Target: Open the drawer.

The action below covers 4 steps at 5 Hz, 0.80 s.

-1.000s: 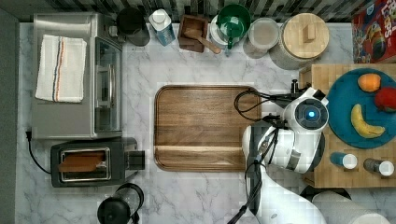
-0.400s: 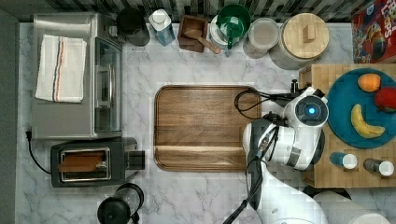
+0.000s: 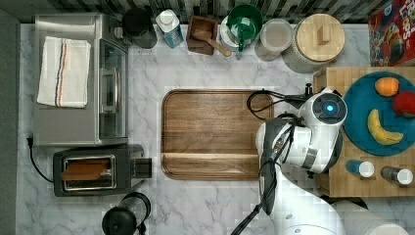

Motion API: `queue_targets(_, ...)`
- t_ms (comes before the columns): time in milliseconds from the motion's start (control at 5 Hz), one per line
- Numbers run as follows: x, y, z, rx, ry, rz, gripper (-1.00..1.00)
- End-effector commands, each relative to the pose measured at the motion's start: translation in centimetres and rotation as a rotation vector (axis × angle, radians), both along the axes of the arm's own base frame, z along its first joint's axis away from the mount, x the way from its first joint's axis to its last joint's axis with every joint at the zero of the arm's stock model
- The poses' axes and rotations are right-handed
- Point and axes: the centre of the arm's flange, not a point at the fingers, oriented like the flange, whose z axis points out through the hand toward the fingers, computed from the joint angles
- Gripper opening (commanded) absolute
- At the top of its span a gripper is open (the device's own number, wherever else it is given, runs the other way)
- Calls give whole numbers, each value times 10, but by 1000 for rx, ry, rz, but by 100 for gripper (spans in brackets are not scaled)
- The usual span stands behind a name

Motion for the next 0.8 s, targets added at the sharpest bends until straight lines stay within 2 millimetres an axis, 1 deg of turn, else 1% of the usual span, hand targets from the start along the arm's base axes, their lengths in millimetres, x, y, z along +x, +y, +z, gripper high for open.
queue_targets(200,37,196,13,57,-23,247,100)
queue_targets(400,39,218,7,67,-22,233,100)
queue_targets(800,36,270,10,111,-36,170,100)
